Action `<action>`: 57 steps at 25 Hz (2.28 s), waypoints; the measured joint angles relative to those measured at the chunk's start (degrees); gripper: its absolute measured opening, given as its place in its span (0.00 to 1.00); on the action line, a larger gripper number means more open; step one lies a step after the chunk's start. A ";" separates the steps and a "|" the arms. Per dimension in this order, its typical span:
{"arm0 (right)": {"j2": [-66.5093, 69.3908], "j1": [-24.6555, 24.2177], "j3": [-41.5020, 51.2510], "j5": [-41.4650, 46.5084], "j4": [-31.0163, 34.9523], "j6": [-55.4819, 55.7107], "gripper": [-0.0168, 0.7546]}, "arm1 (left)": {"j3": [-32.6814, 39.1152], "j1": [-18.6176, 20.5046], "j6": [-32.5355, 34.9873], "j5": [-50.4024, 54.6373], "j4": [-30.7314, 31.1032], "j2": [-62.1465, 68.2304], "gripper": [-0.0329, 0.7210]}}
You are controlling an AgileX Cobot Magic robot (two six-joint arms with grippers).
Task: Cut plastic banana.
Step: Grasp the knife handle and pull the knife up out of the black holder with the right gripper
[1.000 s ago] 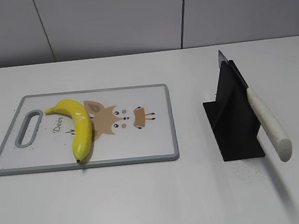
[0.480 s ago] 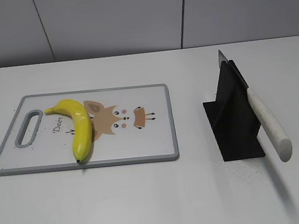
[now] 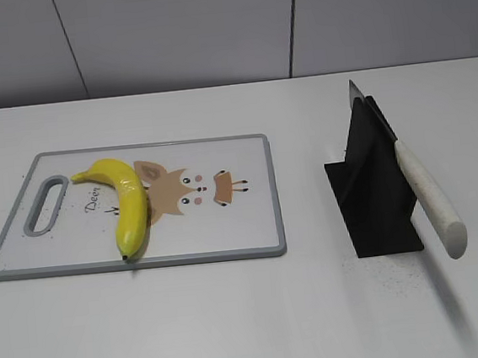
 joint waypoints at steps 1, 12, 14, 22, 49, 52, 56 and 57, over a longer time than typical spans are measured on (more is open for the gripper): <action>0.00 0.00 0.00 0.07 0.06 0.00 0.84 | 0.00 0.00 0.00 0.00 0.00 0.00 0.83; 10.62 -0.04 -9.03 5.76 0.49 1.56 0.79 | 0.00 0.00 0.00 0.00 0.00 0.00 0.83; 13.92 -0.04 -11.45 7.84 0.49 1.68 0.79 | 0.00 0.00 0.00 0.00 0.00 0.00 0.83; 27.07 -0.04 -22.16 14.21 1.57 3.69 0.77 | 0.00 0.00 0.00 0.00 0.00 0.00 0.83; 64.61 9.38 -35.03 14.74 8.89 7.32 0.76 | 0.00 0.00 0.00 0.00 0.00 0.00 0.83; 69.03 12.26 -37.56 14.69 5.93 8.61 0.70 | 0.00 0.00 0.00 0.00 0.00 0.00 0.83; 74.79 16.14 -38.49 14.64 3.60 11.10 0.65 | 0.00 0.00 0.00 0.00 0.00 0.00 0.83; 76.19 16.96 -38.49 14.64 2.87 11.90 0.65 | 0.00 0.00 0.00 0.00 0.00 0.00 0.83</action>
